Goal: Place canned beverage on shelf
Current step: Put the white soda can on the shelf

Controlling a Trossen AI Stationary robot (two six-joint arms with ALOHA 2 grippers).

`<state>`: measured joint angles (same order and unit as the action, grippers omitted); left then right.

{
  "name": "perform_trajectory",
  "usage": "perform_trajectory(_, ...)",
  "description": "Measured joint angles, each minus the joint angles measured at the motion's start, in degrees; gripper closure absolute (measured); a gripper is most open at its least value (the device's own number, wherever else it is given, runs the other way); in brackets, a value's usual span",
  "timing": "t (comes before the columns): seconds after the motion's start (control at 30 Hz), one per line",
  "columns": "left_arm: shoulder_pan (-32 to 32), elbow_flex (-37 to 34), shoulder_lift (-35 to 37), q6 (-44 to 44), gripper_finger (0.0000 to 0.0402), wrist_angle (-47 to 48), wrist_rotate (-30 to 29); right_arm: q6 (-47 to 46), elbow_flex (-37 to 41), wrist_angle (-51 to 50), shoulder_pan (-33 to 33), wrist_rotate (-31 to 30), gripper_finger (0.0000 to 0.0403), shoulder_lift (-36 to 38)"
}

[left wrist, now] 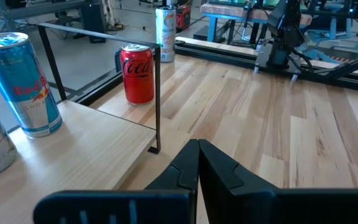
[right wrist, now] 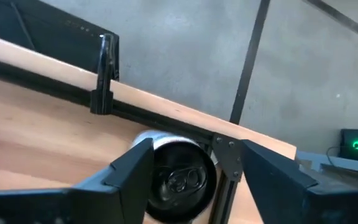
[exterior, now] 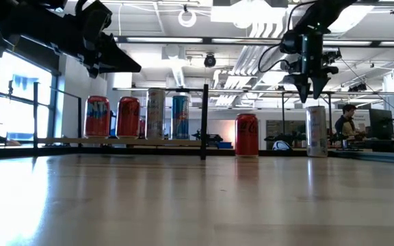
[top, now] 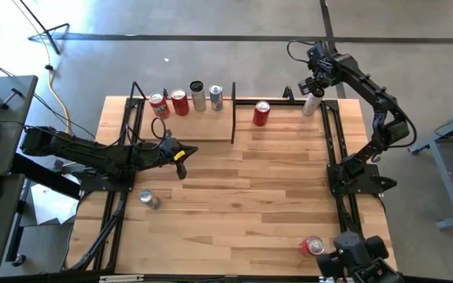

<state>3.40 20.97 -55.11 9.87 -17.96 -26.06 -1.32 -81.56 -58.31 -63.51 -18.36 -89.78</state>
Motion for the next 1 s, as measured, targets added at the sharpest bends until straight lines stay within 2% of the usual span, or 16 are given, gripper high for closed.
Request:
perform_trajectory(0.07,0.00,0.00,0.00,-0.02,0.0401,0.00,0.00,0.12,-0.79,-2.00,0.00,2.86,0.0160,0.02)
perform_trajectory(0.13,0.00,0.00,0.00,-0.02,0.0401,0.00,0.00,-0.26,-0.94,-3.44,-0.02,8.40,0.0144,0.07)
perform_trajectory(0.2,0.00,0.00,0.00,-0.02,0.0401,0.00,0.04,-0.23,-0.88,-4.25,-0.13,10.69,0.0131,0.07)
perform_trajectory(0.37,0.00,0.00,0.00,0.35,0.0401,0.00,1.67,-0.95,-0.85,-4.36,-0.15,6.52,0.0118,0.07)
perform_trajectory(0.87,0.00,0.00,0.00,0.47,0.0402,0.02,1.95,-1.52,-0.81,-4.19,-0.13,5.54,0.0117,-0.05)
perform_trajectory(1.0,0.01,0.00,0.00,0.47,0.0401,0.02,1.95,-2.72,-0.81,-5.25,-0.11,5.02,0.0117,-2.19)
